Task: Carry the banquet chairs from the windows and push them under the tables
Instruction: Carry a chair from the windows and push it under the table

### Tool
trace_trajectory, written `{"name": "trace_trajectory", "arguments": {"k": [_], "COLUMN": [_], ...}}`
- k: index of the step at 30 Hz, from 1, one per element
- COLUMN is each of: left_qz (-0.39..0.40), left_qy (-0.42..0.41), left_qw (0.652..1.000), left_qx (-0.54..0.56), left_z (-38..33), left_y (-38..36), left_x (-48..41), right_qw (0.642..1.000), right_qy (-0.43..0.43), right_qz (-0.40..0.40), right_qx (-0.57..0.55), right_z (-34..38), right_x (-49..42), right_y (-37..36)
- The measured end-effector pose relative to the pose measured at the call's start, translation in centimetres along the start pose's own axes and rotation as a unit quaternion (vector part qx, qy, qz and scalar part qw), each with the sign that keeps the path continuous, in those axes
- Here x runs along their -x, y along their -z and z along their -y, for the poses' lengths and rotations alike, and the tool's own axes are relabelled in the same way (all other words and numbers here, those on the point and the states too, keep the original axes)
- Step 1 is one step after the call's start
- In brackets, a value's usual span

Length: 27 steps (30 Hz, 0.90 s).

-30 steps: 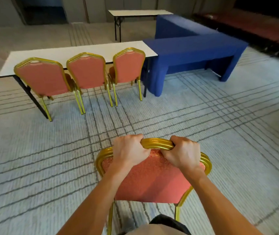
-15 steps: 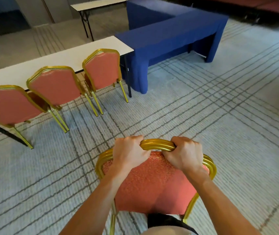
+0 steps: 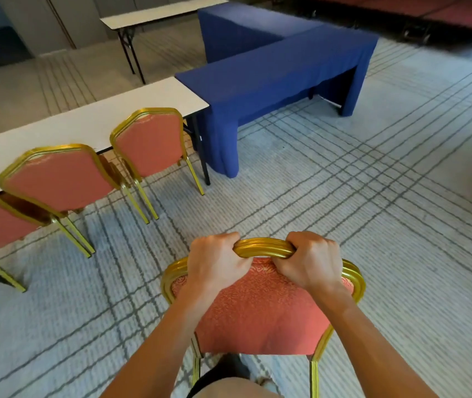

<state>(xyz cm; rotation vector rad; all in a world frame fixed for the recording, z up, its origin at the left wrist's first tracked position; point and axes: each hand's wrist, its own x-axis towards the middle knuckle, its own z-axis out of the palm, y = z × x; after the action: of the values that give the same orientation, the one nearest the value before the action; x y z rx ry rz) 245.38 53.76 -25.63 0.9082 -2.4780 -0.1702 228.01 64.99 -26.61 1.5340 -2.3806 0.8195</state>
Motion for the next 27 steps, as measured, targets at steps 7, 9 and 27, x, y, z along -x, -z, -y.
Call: {"name": "trace_trajectory", "arguments": {"k": [7, 9, 27], "left_qz": [-0.013, -0.013, 0.012], "left_qy": [-0.012, -0.014, -0.054], "left_qw": [0.999, 0.999, 0.997], "left_qx": [0.027, 0.038, 0.055], "left_z": [4.1, 5.5, 11.3], "left_y": [-6.0, -7.8, -18.3], "left_x": [-11.0, -14.7, -43.5], "right_qw": [0.999, 0.999, 0.996], "right_qy": [-0.011, -0.022, -0.055], "right_qz": [-0.015, -0.016, -0.041], "right_qx": [0.026, 0.03, 0.057], "right_z": [-3.9, -4.8, -15.2], "right_x": [-10.2, -13.5, -39.2], "right_y": [-5.4, -7.0, -15.2]}}
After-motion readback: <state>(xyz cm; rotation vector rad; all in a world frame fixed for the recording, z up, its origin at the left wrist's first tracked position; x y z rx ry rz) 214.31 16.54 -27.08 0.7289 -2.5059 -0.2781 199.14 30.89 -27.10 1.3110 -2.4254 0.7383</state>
